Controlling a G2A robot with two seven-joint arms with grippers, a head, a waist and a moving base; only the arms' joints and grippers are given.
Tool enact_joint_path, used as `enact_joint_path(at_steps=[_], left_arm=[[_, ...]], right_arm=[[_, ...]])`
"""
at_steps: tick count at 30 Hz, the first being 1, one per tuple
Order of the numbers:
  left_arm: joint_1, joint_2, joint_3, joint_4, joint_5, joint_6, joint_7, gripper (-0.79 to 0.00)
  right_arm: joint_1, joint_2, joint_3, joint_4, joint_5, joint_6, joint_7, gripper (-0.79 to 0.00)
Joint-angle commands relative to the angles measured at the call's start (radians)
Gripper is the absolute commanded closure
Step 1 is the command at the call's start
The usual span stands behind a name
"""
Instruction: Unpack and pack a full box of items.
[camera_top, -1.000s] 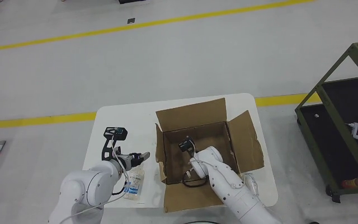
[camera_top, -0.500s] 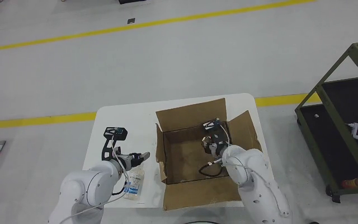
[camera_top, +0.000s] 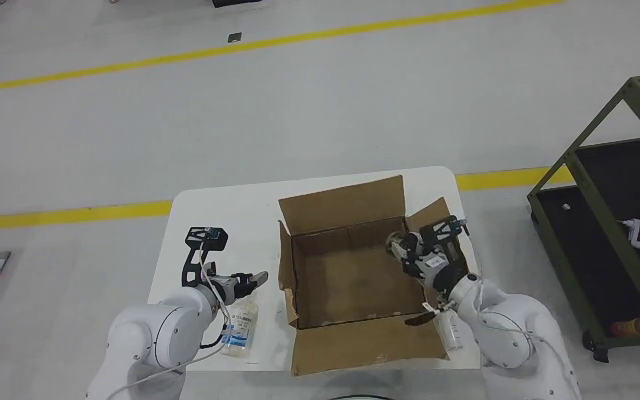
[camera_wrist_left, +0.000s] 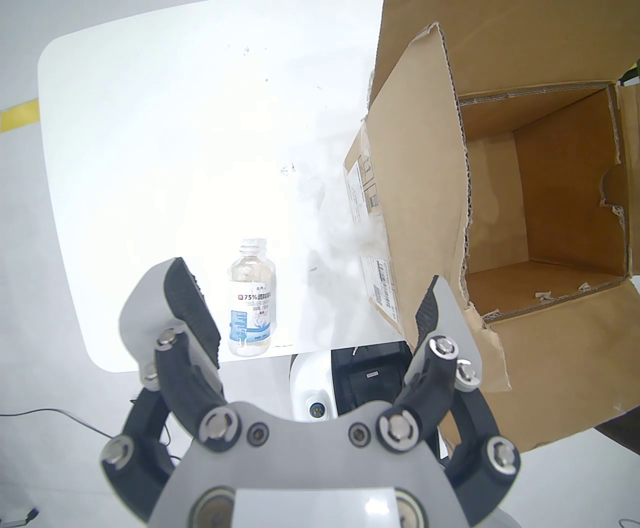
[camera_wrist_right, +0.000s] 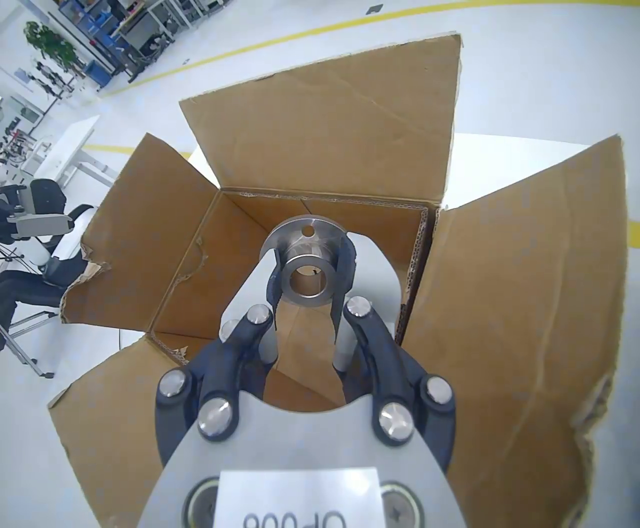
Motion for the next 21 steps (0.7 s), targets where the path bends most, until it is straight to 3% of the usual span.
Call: enact_joint_path(at_steps=[1,12,21], left_arm=[[0.0,0.0,0.0,0.0,0.0,0.0,0.0,-0.785],[0.0,0.0,0.0,0.0,0.0,0.0,0.0,-0.785],[0.0,0.0,0.0,0.0,0.0,0.0,0.0,-0.785]], right_arm=[[0.0,0.0,0.0,-0.001,0.0,0.0,0.0,0.0],[-0.004,0.003,0.005,-0.009,0.005,0.019,-0.034,0.0],[-0.02,0.023,0.197,-0.081,0.18,0.04,-0.057,0.0]])
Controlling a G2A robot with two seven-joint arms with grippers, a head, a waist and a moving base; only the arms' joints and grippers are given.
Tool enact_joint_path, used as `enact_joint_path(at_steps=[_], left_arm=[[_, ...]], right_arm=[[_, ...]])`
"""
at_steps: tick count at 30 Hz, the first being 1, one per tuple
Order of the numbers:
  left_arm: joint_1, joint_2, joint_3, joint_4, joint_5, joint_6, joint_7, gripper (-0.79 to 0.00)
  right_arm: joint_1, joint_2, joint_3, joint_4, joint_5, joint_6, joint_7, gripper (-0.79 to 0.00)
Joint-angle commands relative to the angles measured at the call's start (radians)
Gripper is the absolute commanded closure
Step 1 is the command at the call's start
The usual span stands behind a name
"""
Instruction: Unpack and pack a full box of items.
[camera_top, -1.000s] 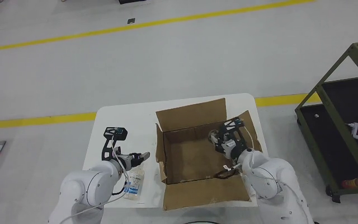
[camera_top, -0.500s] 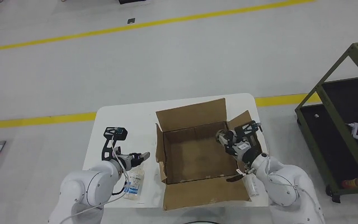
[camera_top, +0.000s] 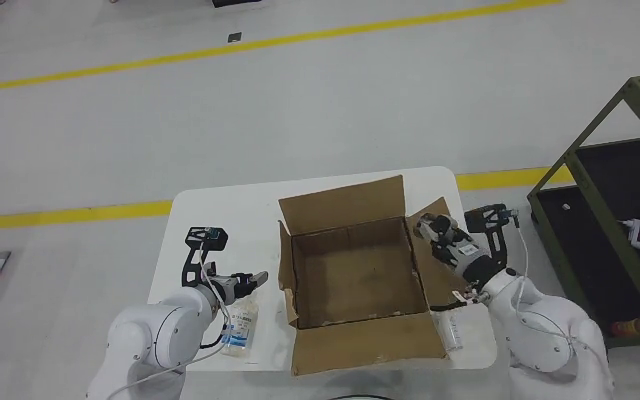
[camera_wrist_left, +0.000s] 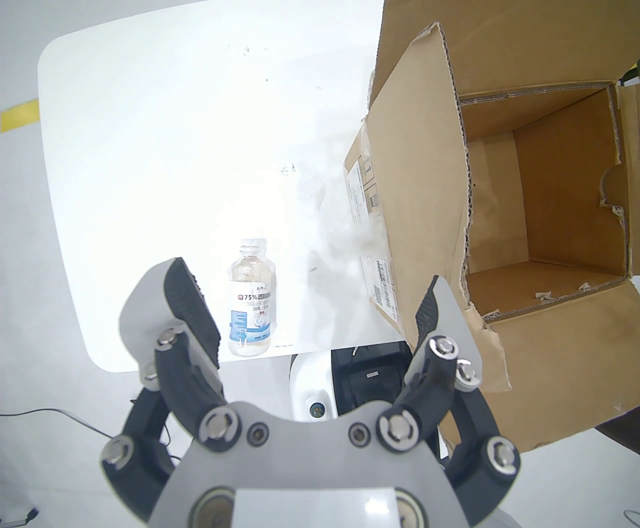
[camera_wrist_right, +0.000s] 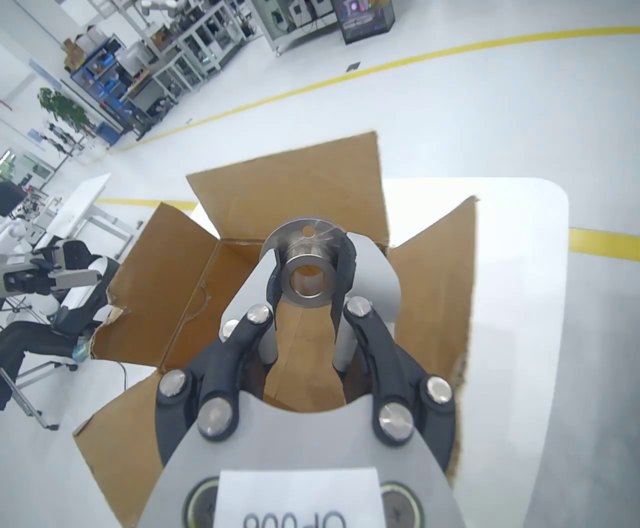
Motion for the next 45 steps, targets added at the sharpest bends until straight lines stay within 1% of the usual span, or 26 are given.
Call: enact_joint_path(at_steps=[1,4,8,13,18,23,27,32,40,45], left_arm=[[0.0,0.0,0.0,0.0,0.0,0.0,0.0,-0.785],[0.0,0.0,0.0,0.0,0.0,0.0,0.0,-0.785],[0.0,0.0,0.0,0.0,0.0,0.0,0.0,-0.785],[0.0,0.0,0.0,0.0,0.0,0.0,0.0,-0.785],[0.0,0.0,0.0,0.0,0.0,0.0,0.0,-0.785],[0.0,0.0,0.0,0.0,0.0,0.0,0.0,-0.785],[0.0,0.0,0.0,0.0,0.0,0.0,0.0,-0.785],[0.0,0.0,0.0,0.0,0.0,0.0,0.0,-0.785],[0.0,0.0,0.0,0.0,0.0,0.0,0.0,-0.785],[0.0,0.0,0.0,0.0,0.0,0.0,0.0,-0.785]], right_arm=[[-0.01,0.005,0.058,-0.007,0.033,0.011,-0.003,0.0],[-0.025,0.013,0.129,-0.008,0.038,0.033,0.005,0.0],[-0.054,0.022,0.188,0.017,0.009,0.068,0.028,0.0],[-0.07,0.035,0.207,0.09,-0.065,0.116,0.117,0.0],[-0.063,0.045,0.162,0.198,-0.166,0.139,0.193,0.0],[-0.052,0.051,0.088,0.274,-0.283,0.158,0.227,0.0],[-0.034,0.055,0.044,0.317,-0.317,0.152,0.254,0.0],[-0.026,0.061,0.013,0.307,-0.36,0.152,0.293,0.0],[-0.026,0.077,-0.016,0.255,-0.438,0.093,0.422,0.0],[-0.032,0.085,-0.033,0.252,-0.469,0.063,0.487,0.0]])
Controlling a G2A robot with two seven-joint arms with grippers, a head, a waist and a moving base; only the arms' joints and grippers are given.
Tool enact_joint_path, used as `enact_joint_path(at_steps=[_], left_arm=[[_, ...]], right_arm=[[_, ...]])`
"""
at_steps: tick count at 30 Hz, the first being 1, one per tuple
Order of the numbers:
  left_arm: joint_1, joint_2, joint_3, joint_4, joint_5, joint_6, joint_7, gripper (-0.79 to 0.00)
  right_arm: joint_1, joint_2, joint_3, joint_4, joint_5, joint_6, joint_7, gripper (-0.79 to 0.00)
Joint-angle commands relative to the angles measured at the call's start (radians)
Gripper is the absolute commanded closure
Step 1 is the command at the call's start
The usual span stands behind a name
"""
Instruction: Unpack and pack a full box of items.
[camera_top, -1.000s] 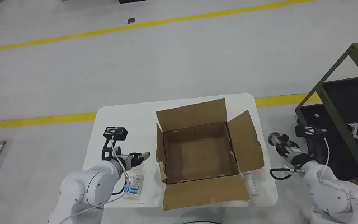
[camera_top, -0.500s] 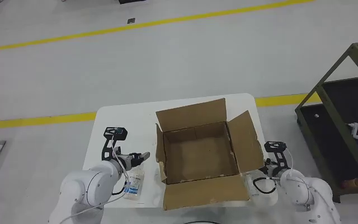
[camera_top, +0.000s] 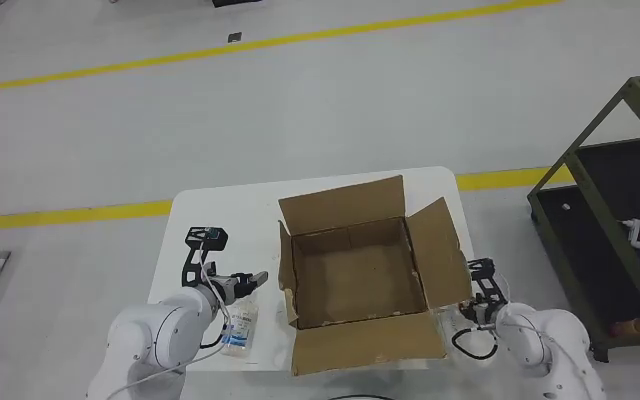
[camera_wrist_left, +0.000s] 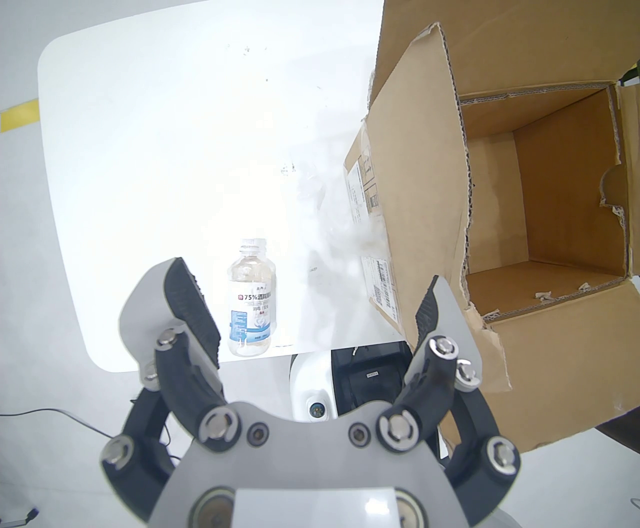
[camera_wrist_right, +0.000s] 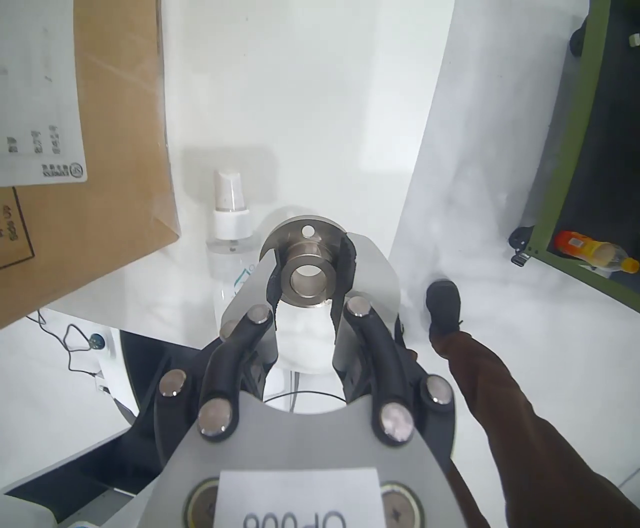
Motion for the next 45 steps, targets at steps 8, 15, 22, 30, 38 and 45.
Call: enact_joint_path(at_steps=[8,15,22,30,38,45], left_arm=[[0.0,0.0,0.0,0.0,0.0,0.0,0.0,-0.785],[0.0,0.0,0.0,0.0,0.0,0.0,0.0,-0.785],[0.0,0.0,0.0,0.0,0.0,0.0,0.0,-0.785],[0.0,0.0,0.0,0.0,0.0,0.0,0.0,-0.785],[0.0,0.0,0.0,0.0,0.0,0.0,0.0,-0.785],[0.0,0.0,0.0,0.0,0.0,0.0,0.0,-0.785]], right_arm=[[0.011,0.008,-0.039,0.059,-0.035,-0.007,0.016,0.0],[0.026,0.013,-0.06,0.097,-0.038,-0.01,0.008,0.0],[0.039,0.019,-0.078,0.129,-0.052,-0.013,0.015,0.0],[0.046,0.025,-0.088,0.141,-0.051,-0.01,0.015,-0.132],[0.044,0.031,-0.087,0.126,-0.036,-0.012,0.024,-0.36],[0.029,0.038,-0.049,0.065,0.021,-0.005,0.017,-0.369]])
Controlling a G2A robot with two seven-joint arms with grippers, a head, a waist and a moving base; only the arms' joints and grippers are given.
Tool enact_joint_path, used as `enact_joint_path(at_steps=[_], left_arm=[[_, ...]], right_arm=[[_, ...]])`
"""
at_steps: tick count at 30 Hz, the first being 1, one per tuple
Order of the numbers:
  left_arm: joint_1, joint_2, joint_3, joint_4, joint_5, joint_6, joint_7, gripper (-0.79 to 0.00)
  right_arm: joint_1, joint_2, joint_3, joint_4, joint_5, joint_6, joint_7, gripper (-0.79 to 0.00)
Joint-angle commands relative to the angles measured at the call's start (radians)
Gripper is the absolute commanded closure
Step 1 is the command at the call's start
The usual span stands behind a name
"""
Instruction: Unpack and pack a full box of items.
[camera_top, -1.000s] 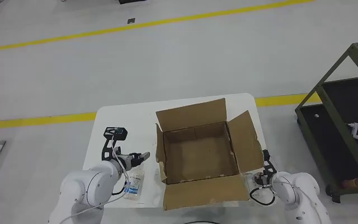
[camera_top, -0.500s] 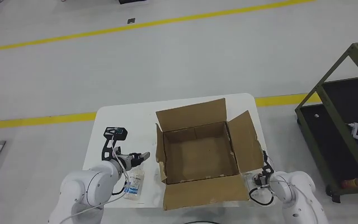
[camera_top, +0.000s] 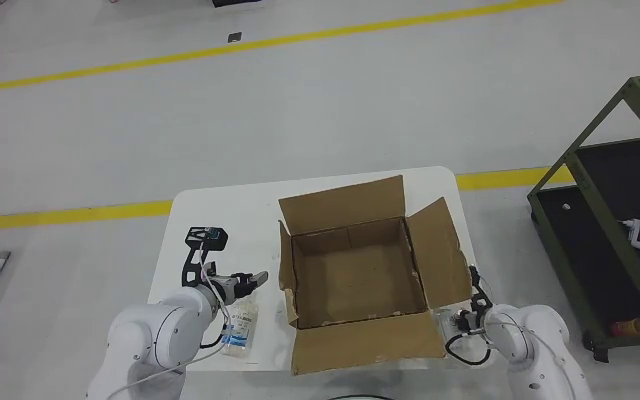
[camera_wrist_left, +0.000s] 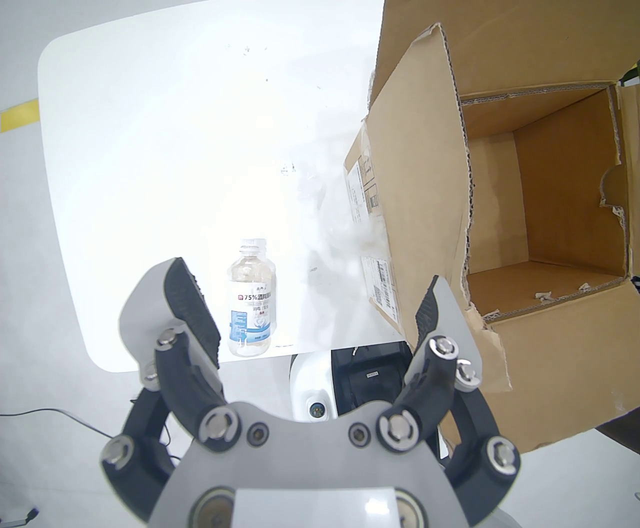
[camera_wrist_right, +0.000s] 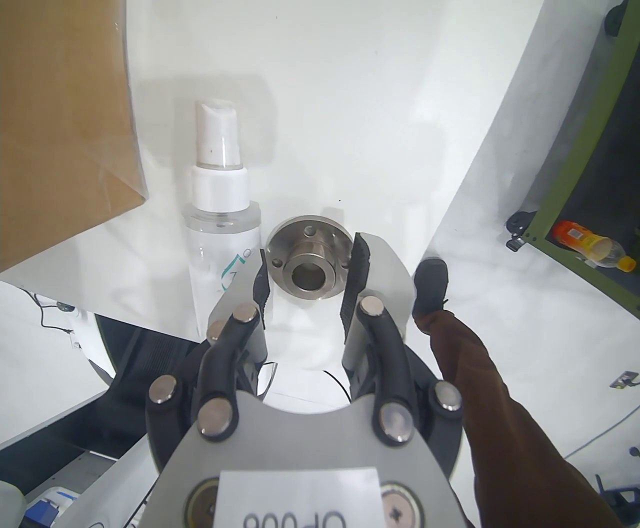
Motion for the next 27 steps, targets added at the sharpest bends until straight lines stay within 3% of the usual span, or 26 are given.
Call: enact_joint_path(at_steps=[1,2,3,4,5,9,13,16,21,27], left_arm=[[0.0,0.0,0.0,0.0,0.0,0.0,0.0,-0.785],[0.0,0.0,0.0,0.0,0.0,0.0,0.0,-0.785],[0.0,0.0,0.0,0.0,0.0,0.0,0.0,-0.785],[0.0,0.0,0.0,0.0,0.0,0.0,0.0,-0.785],[0.0,0.0,0.0,0.0,0.0,0.0,0.0,-0.785],[0.0,0.0,0.0,0.0,0.0,0.0,0.0,-0.785],[0.0,0.0,0.0,0.0,0.0,0.0,0.0,-0.785],[0.0,0.0,0.0,0.0,0.0,0.0,0.0,-0.785],[0.0,0.0,0.0,0.0,0.0,0.0,0.0,-0.785],[0.0,0.0,0.0,0.0,0.0,0.0,0.0,-0.785]], right_arm=[[-0.008,0.003,0.028,-0.035,0.025,0.001,-0.009,-0.372],[-0.014,0.005,0.043,-0.054,0.038,-0.007,-0.022,-0.366],[-0.018,0.006,0.064,-0.079,0.06,-0.01,-0.054,-0.277],[-0.028,0.008,0.082,-0.094,0.08,-0.016,-0.082,-0.062],[-0.038,0.01,0.1,-0.108,0.089,-0.026,-0.109,0.0],[-0.066,0.013,0.166,-0.151,0.108,-0.01,-0.284,0.0],[-0.121,0.005,0.216,-0.199,0.214,-0.012,-0.603,0.0],[-0.167,0.001,0.228,-0.222,0.207,-0.004,-0.775,0.0],[-0.201,-0.006,0.215,-0.267,0.197,0.054,-0.944,0.0],[-0.184,-0.007,0.176,-0.27,0.175,0.052,-1.008,0.0]])
